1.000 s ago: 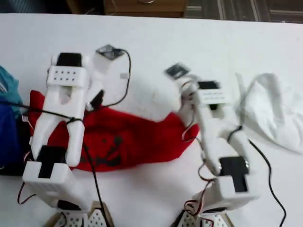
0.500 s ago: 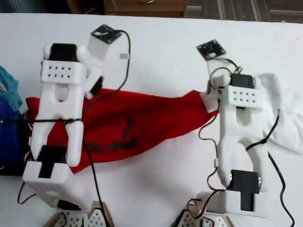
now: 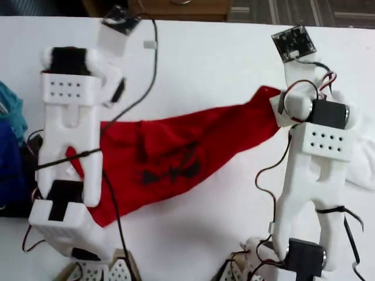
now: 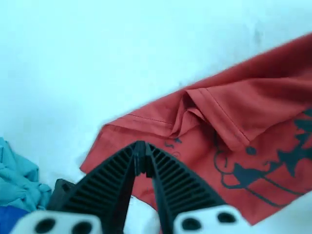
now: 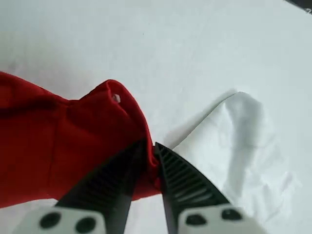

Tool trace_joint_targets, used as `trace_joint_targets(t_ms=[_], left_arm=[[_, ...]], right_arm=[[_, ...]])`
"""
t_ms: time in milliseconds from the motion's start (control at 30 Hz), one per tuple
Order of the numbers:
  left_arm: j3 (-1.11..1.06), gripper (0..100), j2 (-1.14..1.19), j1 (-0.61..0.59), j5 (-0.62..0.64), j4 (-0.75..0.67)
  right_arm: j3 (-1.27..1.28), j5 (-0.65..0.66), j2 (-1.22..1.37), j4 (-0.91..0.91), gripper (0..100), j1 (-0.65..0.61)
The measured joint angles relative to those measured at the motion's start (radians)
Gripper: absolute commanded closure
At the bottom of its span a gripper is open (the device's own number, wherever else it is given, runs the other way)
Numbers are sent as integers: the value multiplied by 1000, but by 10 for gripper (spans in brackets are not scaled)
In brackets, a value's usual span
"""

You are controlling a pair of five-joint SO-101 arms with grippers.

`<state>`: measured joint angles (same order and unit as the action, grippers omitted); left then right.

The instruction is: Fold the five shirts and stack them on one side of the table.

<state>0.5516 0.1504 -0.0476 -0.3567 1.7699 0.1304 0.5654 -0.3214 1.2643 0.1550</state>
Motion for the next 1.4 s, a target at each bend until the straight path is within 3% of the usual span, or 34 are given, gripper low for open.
trace_joint_targets(t_ms=[133, 267, 633, 867, 1067, 1133, 1300, 1400], left_arm=[[-132, 858, 0, 75, 18, -5], [-316, 736, 0, 107, 138, -92], [-600, 744, 0, 158, 428, -399], [-735, 745, 2, 178, 460, -539], [-712, 749, 138, 196, 480, -585], [-654, 790, 221, 196, 493, -577], [-400, 985, 391, 207, 565, -417], [-245, 972, 465, 206, 577, -331]], right_arm=[[68, 60, 3, -5, 981, 0], [112, 72, 5, -41, 981, 2], [115, 75, 5, -48, 981, 2], [115, 75, 6, -48, 981, 2], [117, 75, 8, -48, 981, 2], [117, 75, 8, -48, 981, 2], [117, 75, 8, -48, 981, 2], [117, 75, 8, -48, 981, 2]])
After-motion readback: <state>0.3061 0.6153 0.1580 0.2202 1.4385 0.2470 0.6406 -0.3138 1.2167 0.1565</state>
